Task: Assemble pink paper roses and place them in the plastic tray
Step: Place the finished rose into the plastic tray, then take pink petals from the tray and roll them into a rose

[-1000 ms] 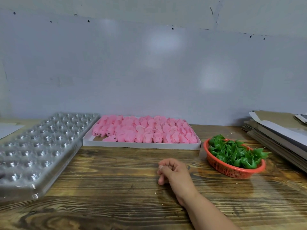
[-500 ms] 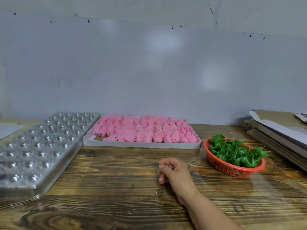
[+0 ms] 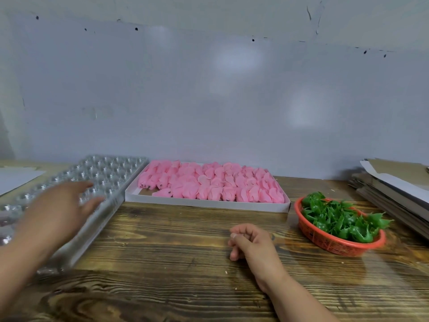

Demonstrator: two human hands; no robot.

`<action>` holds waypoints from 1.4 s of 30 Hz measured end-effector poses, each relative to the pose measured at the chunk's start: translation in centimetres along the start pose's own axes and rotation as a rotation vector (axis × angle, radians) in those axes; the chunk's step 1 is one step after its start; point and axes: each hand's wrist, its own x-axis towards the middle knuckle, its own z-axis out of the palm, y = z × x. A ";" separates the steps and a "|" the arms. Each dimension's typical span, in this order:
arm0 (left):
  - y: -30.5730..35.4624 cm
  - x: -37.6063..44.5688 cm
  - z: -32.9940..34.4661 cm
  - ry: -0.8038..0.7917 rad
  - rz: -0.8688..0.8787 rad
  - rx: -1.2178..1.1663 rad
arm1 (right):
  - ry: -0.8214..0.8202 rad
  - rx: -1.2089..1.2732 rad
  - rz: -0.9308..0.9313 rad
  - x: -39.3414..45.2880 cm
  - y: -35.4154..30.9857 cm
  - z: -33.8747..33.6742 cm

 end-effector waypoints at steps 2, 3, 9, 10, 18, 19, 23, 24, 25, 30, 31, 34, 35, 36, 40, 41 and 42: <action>2.7 0.7 1.5 -0.149 0.061 0.036 | -0.002 -0.002 0.000 0.0 0.0 0.0; 3.9 1.4 2.4 -0.212 0.081 0.041 | -0.003 0.004 -0.001 0.0 0.1 -0.1; 6.1 5.0 6.0 -0.411 0.058 0.166 | -0.003 0.034 -0.006 0.1 0.2 -0.2; 6.1 5.5 6.4 -0.436 0.052 0.178 | -0.004 0.036 -0.006 0.2 0.2 -0.2; 6.5 7.2 8.2 -0.605 0.109 0.156 | 0.001 0.034 -0.024 0.5 0.4 0.0; 6.6 7.2 8.3 -0.630 0.106 0.132 | 0.005 0.039 -0.026 0.5 0.5 0.0; 6.9 7.7 9.1 -0.648 0.100 0.142 | 0.002 0.046 -0.030 0.6 0.6 0.1; 7.1 7.8 9.1 -0.631 0.115 0.168 | 0.001 0.051 -0.030 0.7 0.6 0.1; 7.4 7.9 9.2 -0.619 0.134 0.176 | 0.000 0.054 -0.029 0.7 0.6 0.1; 8.2 7.6 9.9 -0.703 0.202 0.081 | -0.002 0.077 -0.036 0.7 0.6 0.1; 8.2 7.6 10.1 -0.711 0.210 0.079 | -0.004 0.077 -0.036 0.7 0.6 0.1; 8.0 7.8 10.5 -0.713 0.205 0.046 | -0.011 0.066 -0.036 0.7 0.6 0.1; 7.9 8.0 10.6 -0.712 0.202 0.035 | -0.012 0.062 -0.038 0.8 0.7 0.1; 7.7 8.1 10.8 -0.721 0.194 0.024 | -0.013 0.058 -0.038 0.8 0.7 0.1; 7.5 8.6 11.3 -0.706 0.174 -0.013 | -0.008 0.052 -0.040 0.9 0.8 0.1; 7.6 8.7 11.3 -0.709 0.186 -0.016 | -0.007 0.051 -0.040 0.9 0.8 0.1; 7.7 8.8 11.2 -0.727 0.193 -0.011 | -0.007 0.051 -0.040 0.9 0.8 0.1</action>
